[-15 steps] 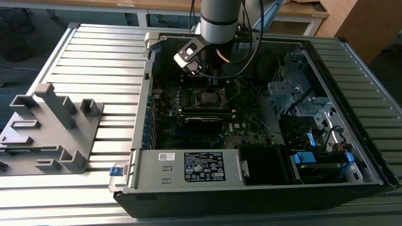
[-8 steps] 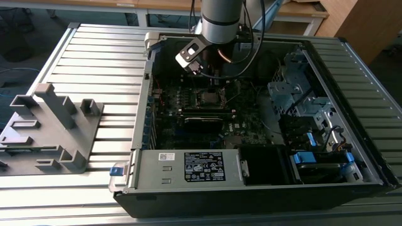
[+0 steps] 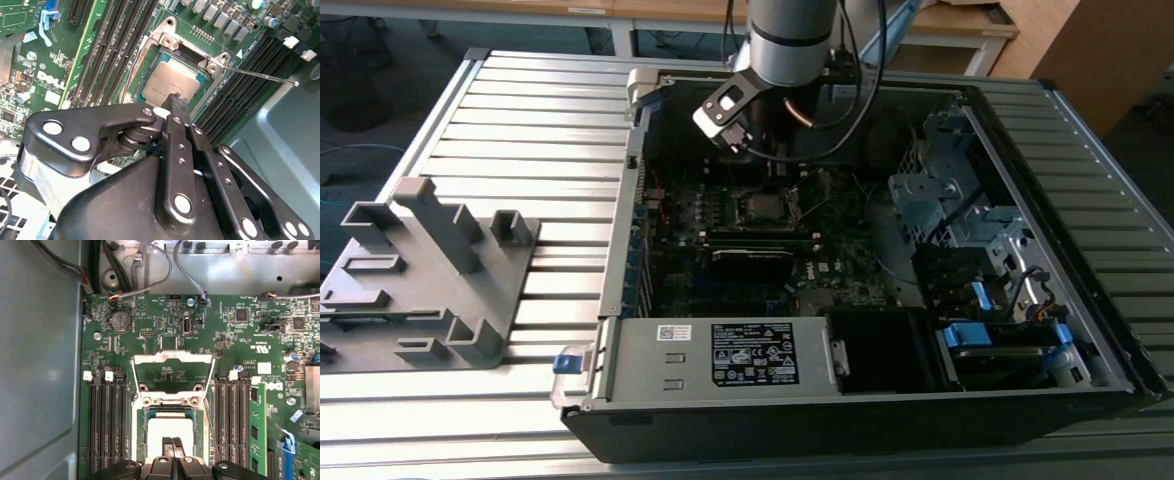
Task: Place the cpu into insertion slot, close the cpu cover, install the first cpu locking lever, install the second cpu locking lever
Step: 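Close the cpu cover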
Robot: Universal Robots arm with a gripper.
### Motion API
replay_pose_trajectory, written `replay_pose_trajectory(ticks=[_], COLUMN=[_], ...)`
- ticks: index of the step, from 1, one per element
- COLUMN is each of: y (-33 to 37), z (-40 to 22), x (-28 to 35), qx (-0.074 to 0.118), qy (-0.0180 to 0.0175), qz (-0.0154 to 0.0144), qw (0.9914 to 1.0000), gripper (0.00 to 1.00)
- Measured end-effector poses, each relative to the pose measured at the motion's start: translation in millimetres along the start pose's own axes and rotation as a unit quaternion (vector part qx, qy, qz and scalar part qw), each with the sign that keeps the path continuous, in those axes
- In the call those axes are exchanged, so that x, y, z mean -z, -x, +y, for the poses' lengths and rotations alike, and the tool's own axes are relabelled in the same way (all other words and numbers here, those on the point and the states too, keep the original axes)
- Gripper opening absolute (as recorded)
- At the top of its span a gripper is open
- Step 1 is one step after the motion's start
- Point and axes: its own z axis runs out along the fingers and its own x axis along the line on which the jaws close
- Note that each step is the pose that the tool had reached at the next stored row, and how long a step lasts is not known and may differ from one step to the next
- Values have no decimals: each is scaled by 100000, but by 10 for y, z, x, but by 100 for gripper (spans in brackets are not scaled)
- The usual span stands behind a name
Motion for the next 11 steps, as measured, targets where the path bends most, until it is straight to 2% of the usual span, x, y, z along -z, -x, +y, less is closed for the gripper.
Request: replay_pose_trajectory(ticks=[7, 11], y=[-2, -3], z=[5, 6], x=[137, 166], qx=[2, 2], qy=[1, 1], qz=[0, 1], qw=[100000, 100000], gripper=[11, 11])
